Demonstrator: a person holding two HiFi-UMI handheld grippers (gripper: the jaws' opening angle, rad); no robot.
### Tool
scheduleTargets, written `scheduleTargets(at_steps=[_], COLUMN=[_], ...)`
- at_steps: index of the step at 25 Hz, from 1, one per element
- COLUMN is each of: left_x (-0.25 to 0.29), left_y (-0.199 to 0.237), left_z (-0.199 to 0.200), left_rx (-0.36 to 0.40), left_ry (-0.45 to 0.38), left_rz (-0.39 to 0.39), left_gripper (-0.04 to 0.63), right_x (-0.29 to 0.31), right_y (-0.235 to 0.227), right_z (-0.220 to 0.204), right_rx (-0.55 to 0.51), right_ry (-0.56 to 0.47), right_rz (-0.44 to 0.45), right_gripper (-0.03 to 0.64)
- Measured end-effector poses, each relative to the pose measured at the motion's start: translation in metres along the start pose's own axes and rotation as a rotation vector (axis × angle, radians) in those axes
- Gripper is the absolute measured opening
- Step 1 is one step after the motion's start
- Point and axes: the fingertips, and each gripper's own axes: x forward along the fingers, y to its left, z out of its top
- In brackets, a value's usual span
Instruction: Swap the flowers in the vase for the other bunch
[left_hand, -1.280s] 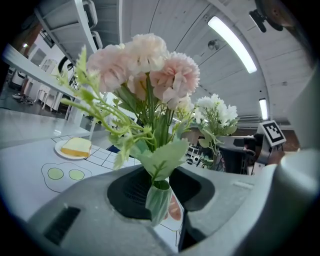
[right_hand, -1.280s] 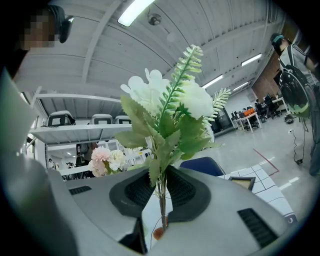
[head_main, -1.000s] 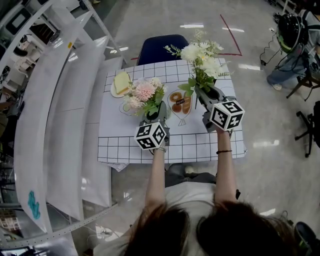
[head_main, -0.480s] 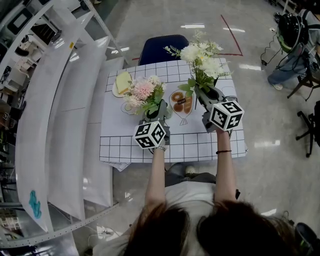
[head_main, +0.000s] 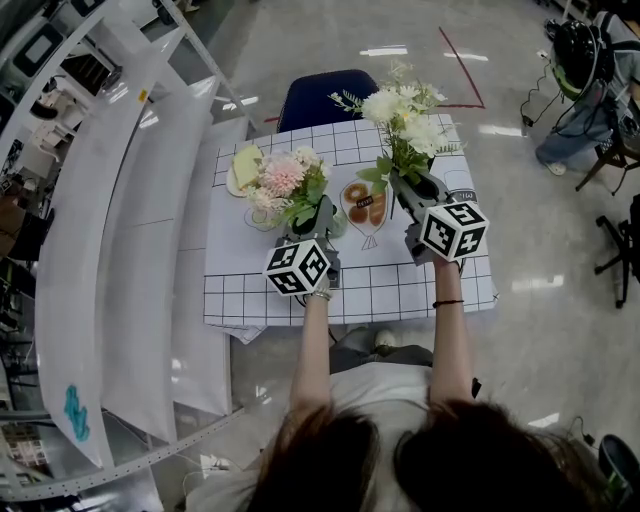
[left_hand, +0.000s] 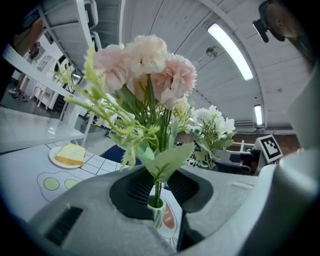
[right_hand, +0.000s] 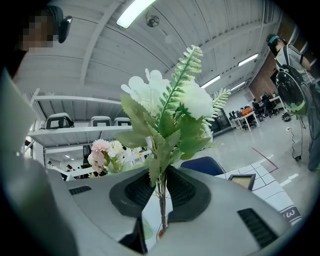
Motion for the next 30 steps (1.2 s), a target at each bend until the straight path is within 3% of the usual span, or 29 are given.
scheduleTargets(at_steps=[30], left_x=[-0.017], left_y=[-0.008], left_z=[0.048], left_rx=[0.025], left_ry=[-0.082], left_rz=[-0.035], left_gripper=[0.089], right_x=[-0.002], right_y=[0.01], right_z=[0.002], right_rx=[-0.001], right_ry=[-0.012], right_rz=[0.004], right_gripper=[0.064])
